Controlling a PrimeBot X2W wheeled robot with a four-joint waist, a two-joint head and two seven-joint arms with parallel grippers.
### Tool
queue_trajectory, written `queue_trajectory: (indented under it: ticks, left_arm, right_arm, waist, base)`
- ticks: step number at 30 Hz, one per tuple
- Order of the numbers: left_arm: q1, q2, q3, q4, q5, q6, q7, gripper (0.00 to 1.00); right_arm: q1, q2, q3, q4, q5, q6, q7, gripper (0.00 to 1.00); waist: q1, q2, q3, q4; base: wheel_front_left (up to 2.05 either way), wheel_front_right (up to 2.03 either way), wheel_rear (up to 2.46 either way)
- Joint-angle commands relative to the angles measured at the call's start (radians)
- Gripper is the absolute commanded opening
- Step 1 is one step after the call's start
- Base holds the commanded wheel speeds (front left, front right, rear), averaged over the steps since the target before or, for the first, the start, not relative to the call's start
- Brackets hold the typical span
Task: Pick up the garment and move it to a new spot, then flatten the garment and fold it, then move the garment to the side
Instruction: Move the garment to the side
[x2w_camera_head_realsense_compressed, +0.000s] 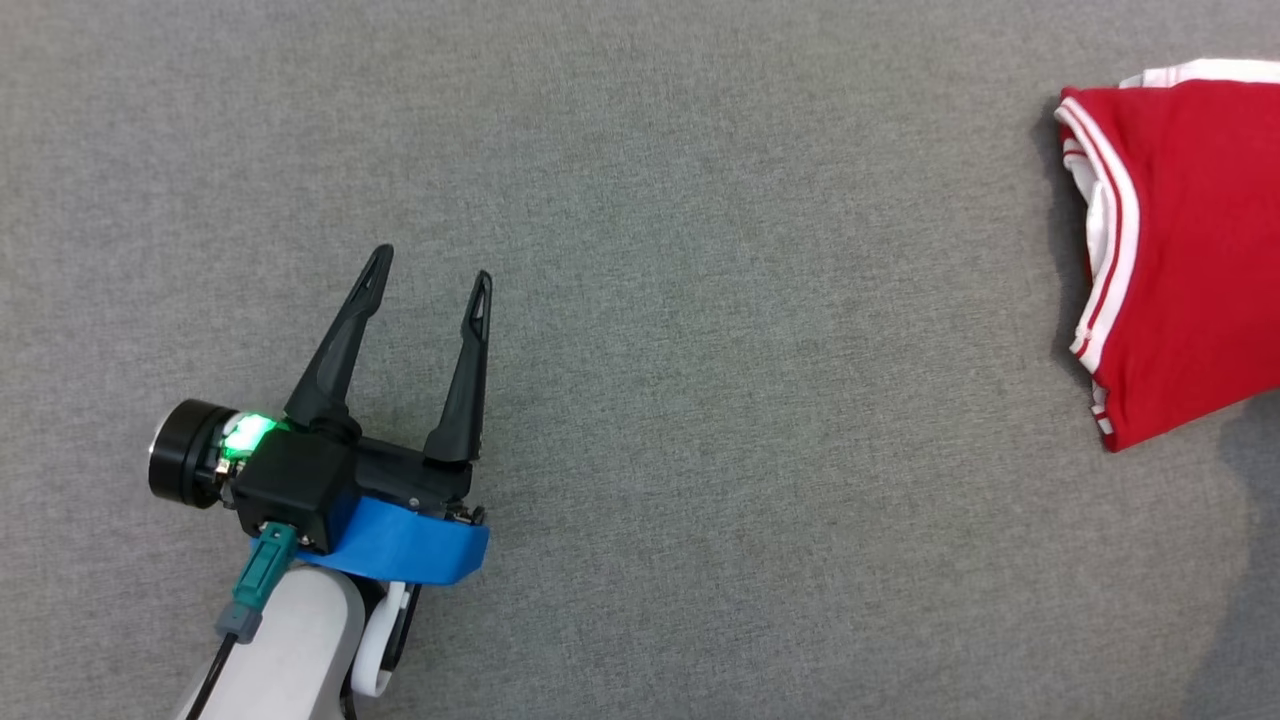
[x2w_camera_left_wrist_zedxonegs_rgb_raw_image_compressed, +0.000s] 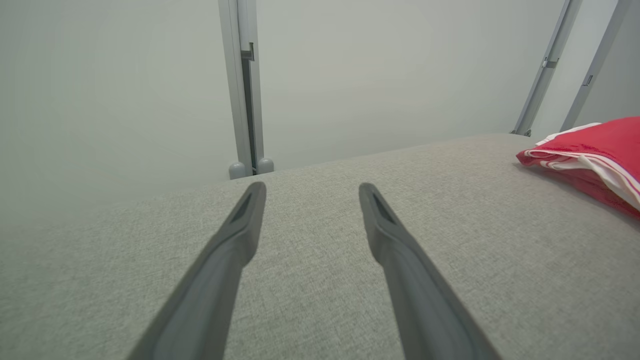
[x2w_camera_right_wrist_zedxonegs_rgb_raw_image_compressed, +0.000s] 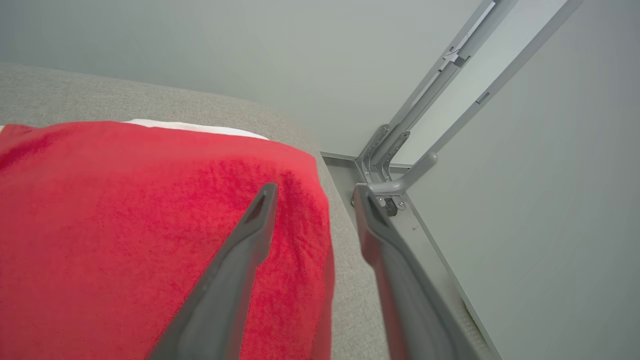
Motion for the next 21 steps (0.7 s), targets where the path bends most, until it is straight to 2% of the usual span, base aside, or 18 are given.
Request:
queue_trajectory:
  ticks: [1, 8, 15, 21]
  left_arm:
    - [0.01, -0.001, 0.0, 0.003, -0.002, 0.001, -0.004, 1.0]
    - [0.056, 0.0, 0.012, 0.028, -0.02, 0.016, -0.01, 1.0]
    - [0.124, -0.005, 0.039, 0.055, -0.046, 0.054, -0.017, 1.0]
    - [0.172, -0.018, 0.067, 0.066, -0.063, 0.075, -0.023, 1.0]
  right_arm:
    - [0.028, 0.013, -0.017, -0.009, -0.023, -0.001, -0.009, 1.0]
    - [0.143, 0.123, -0.041, -0.128, -0.042, -0.001, -0.053, 1.0]
    - [0.286, 0.268, 0.068, -0.335, -0.016, -0.001, -0.038, 1.0]
    - [0.383, 0.384, 0.165, -0.432, 0.002, -0.001, -0.026, 1.0]
  waist:
    - [-0.0001, -0.0001, -0.01, -0.002]
    - [-0.0001, -0.0001, -0.097, -0.002]
    - [-0.0001, -0.0001, -0.222, 0.018]
    - [-0.0001, -0.0001, -0.314, 0.076]
  base:
    - [0.0, 0.0, 0.0]
    - [0.0, 0.0, 0.0]
    - [0.0, 0.0, 0.0]
    - [0.0, 0.0, 0.0]
